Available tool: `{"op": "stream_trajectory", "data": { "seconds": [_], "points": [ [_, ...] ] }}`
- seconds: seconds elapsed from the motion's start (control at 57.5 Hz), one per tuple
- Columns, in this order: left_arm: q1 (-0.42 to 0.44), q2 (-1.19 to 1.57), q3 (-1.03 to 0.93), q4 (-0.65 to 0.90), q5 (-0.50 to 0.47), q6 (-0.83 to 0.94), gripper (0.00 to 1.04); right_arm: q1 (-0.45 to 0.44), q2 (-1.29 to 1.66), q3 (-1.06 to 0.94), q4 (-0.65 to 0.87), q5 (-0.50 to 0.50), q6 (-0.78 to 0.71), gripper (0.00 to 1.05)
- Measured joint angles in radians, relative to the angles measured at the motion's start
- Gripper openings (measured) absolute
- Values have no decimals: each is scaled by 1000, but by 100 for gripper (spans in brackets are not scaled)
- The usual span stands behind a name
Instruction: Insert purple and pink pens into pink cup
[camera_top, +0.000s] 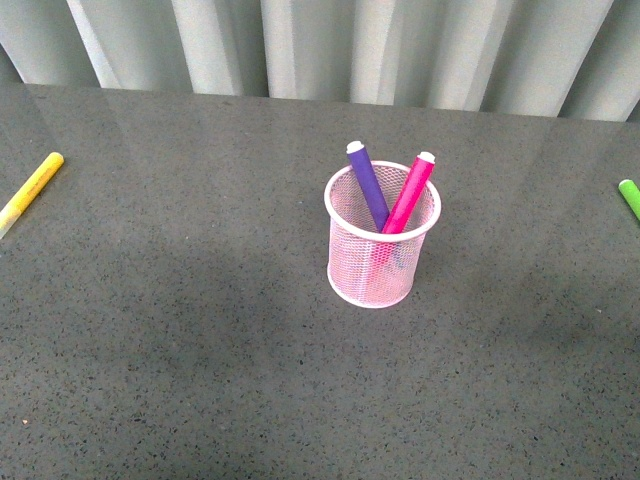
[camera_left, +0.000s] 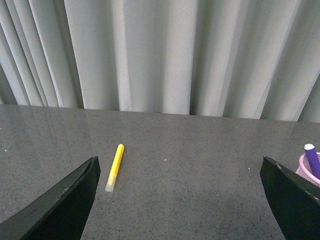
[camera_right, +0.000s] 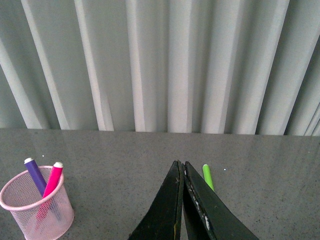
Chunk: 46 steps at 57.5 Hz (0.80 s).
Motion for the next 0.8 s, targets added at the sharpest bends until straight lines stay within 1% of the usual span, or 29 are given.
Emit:
{"op": "stream_trajectory", "data": {
  "seconds": [0.209,0.226,0.313,0.4,0.452,0.521,0.573,0.66,0.712,0.747,0.799],
  "points": [
    [0,0,0,0,0,0,98,0,0,0,-1,0,0,3],
    [0,0,0,0,0,0,98,0,0,0,-1,0,0,5],
    [0,0,0,0,0,0,98,0,0,0,-1,0,0,19],
    [0,0,0,0,0,0,98,0,0,0,-1,0,0,35],
    [0,0,0,0,0,0,98,0,0,0,-1,0,0,42],
    [0,0,0,0,0,0,98,0,0,0,-1,0,0,57],
    [0,0,0,0,0,0,98,0,0,0,-1,0,0,64],
    [0,0,0,0,0,0,98,0,0,0,-1,0,0,80],
    [0,0,0,0,0,0,98,0,0,0,-1,0,0,87],
    [0,0,0,0,0,0,98,0,0,0,-1,0,0,94],
    [0,0,0,0,0,0,98,0,0,0,-1,0,1,100]
  ]
}}
